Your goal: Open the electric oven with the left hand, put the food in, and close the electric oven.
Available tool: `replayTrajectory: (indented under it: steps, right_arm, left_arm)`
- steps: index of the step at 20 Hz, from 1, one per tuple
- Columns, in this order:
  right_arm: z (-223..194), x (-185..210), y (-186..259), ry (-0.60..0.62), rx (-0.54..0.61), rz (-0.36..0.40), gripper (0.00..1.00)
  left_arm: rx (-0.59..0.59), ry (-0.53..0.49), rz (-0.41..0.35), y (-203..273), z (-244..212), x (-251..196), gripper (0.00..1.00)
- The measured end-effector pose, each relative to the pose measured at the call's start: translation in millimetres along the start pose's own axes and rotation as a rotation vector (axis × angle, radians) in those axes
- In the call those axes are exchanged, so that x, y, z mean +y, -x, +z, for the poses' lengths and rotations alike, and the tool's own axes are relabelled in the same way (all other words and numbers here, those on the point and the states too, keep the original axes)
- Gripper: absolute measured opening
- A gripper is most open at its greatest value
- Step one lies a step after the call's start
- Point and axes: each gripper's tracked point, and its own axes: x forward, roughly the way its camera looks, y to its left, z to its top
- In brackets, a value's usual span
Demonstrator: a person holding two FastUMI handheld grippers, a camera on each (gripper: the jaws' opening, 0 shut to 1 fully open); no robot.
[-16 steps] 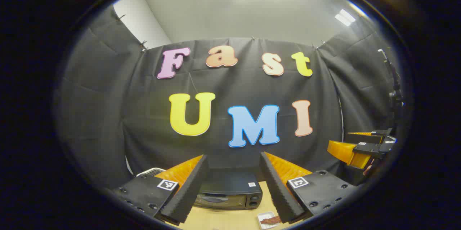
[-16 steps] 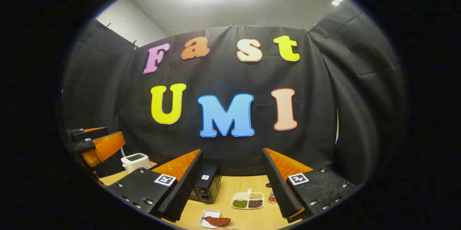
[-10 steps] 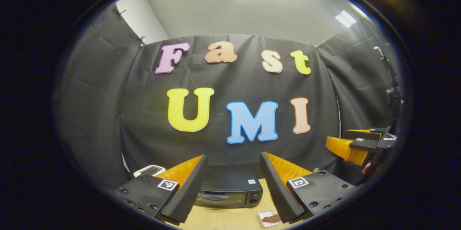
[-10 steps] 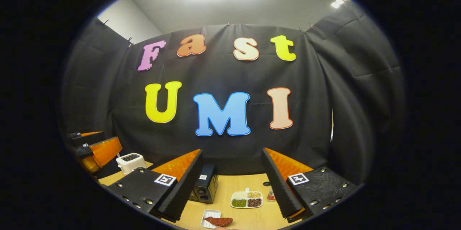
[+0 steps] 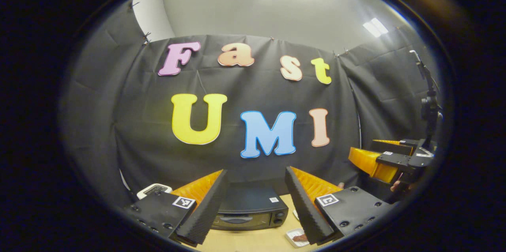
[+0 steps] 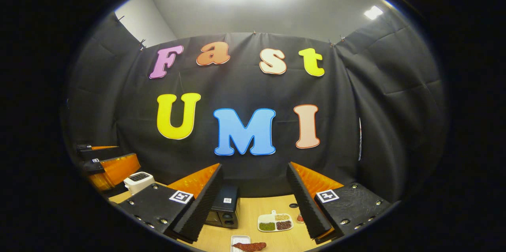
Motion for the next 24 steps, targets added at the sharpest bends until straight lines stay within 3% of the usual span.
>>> replayTrajectory:
  steps: [3,6,7,8,9,11,12,14,17,18,19,21,22,24]
  right_arm:
    - [-5,8,-9,-0.005,0.012,0.021,0.98]
    - [-17,12,-15,-0.004,0.045,0.053,0.98]
    - [-21,11,-19,0.000,0.054,0.061,0.98]
    - [-24,9,-21,0.005,0.060,0.065,0.98]
    - [-26,6,-23,0.007,0.067,0.065,0.98]
    - [-36,3,-27,0.013,0.090,0.078,0.98]
    - [-40,0,-29,0.017,0.099,0.078,0.98]
    - [-48,-7,-31,0.015,0.120,0.075,0.98]
    - [-57,-17,-34,0.006,0.146,0.066,0.98]
    - [-59,-22,-33,0.007,0.151,0.058,0.98]
    - [-61,-26,-33,0.010,0.155,0.051,0.98]
    - [-63,-36,-33,0.019,0.157,0.033,0.98]
    - [-64,-41,-32,0.023,0.160,0.024,0.98]
    - [-66,-48,-29,0.023,0.168,0.008,0.98]
  left_arm:
    - [0.002,0.000,0.033,-7,-6,8,0.91]
    - [0.038,-0.022,0.046,-21,-26,8,0.96]
    - [0.055,-0.022,0.068,-27,-41,13,0.92]
    - [0.076,-0.014,0.091,-33,-57,18,0.96]
    - [0.096,-0.003,0.085,-44,-75,17,1.00]
    - [0.159,-0.008,0.081,-64,-111,23,0.95]
    - [0.197,-0.022,0.079,-73,-129,26,1.00]
    - [0.253,-0.049,0.080,-93,-157,30,1.00]
    - [0.362,-0.006,0.084,-114,-216,36,0.92]
    - [0.408,0.008,0.088,-119,-235,38,0.96]
    - [0.434,0.012,0.097,-123,-248,42,1.00]
    - [0.454,-0.007,0.112,-132,-264,50,0.92]
    - [0.471,-0.011,0.113,-136,-271,51,1.00]
    - [0.487,-0.028,0.125,-142,-283,54,1.00]
